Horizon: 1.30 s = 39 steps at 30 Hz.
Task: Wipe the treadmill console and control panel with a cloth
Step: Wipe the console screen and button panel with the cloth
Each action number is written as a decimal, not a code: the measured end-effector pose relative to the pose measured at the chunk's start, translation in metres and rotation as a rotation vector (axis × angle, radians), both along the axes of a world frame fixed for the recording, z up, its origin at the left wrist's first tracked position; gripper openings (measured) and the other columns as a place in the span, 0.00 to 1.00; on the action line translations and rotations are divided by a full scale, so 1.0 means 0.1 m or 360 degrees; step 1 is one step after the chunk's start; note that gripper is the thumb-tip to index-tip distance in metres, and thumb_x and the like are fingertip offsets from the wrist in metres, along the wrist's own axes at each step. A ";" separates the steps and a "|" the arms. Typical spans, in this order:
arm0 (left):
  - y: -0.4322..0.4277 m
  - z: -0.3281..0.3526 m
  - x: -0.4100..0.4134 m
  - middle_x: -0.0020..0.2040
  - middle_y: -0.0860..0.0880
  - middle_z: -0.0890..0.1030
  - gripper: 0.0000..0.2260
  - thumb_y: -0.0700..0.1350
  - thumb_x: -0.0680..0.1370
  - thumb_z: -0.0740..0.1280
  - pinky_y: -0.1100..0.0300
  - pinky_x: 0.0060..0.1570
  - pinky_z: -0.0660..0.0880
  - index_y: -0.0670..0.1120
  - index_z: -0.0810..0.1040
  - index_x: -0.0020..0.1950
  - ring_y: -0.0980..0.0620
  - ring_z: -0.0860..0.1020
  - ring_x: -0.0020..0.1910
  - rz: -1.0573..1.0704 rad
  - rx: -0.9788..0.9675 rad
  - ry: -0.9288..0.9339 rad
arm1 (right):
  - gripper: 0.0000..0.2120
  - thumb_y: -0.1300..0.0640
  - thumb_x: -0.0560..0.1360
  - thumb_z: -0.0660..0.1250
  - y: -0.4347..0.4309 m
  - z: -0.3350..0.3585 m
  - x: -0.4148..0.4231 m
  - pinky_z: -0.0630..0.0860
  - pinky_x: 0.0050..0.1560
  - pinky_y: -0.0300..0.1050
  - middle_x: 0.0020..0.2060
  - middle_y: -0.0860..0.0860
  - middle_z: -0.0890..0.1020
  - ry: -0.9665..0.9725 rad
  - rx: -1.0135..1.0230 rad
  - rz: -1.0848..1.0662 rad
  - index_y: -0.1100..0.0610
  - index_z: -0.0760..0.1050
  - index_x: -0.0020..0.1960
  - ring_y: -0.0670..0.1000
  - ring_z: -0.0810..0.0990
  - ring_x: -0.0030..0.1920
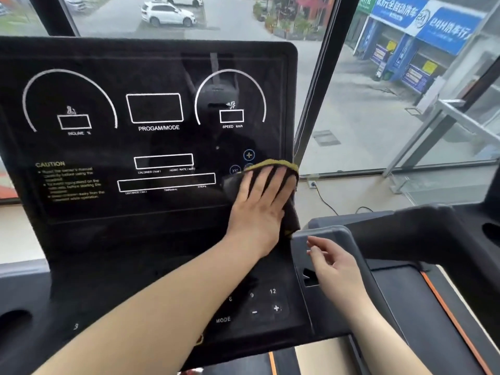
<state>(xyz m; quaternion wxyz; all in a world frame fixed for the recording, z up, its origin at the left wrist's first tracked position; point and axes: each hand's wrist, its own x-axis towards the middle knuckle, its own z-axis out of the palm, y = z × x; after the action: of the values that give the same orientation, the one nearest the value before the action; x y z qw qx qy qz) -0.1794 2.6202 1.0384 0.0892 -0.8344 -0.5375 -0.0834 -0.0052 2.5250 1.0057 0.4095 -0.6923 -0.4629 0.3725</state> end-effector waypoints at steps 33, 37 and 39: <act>-1.39 -0.74 0.00 0.84 0.48 0.38 0.31 0.60 0.84 0.46 0.42 0.78 0.33 0.52 0.41 0.84 0.48 0.33 0.82 0.0071 -0.0860 -0.0121 | 0.12 0.62 0.81 0.65 -0.46 -0.21 -0.12 0.78 0.61 0.45 0.53 0.45 0.86 -0.0172 0.0102 0.0078 0.52 0.83 0.58 0.46 0.84 0.56; -1.65 -0.75 0.04 0.84 0.50 0.39 0.30 0.59 0.85 0.47 0.45 0.79 0.33 0.52 0.41 0.84 0.49 0.34 0.82 -0.0187 -0.0944 -0.0033 | 0.13 0.63 0.80 0.64 -0.43 -0.23 -0.15 0.77 0.58 0.40 0.52 0.47 0.86 -0.0219 0.0144 0.0065 0.53 0.84 0.58 0.47 0.84 0.54; -1.49 -0.73 -0.24 0.84 0.52 0.40 0.28 0.60 0.85 0.46 0.47 0.80 0.35 0.56 0.43 0.84 0.51 0.36 0.82 -0.0238 -0.0918 -0.0012 | 0.13 0.63 0.80 0.64 -0.43 -0.22 -0.19 0.75 0.54 0.31 0.52 0.48 0.85 -0.0247 0.0156 0.0103 0.54 0.83 0.59 0.47 0.83 0.53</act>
<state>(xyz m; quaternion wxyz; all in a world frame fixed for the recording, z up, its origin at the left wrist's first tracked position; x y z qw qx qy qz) -0.2037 2.4711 0.9651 -0.1600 -0.8622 -0.4764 0.0633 -0.0240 2.4821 0.9832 0.3936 -0.6829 -0.5329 0.3078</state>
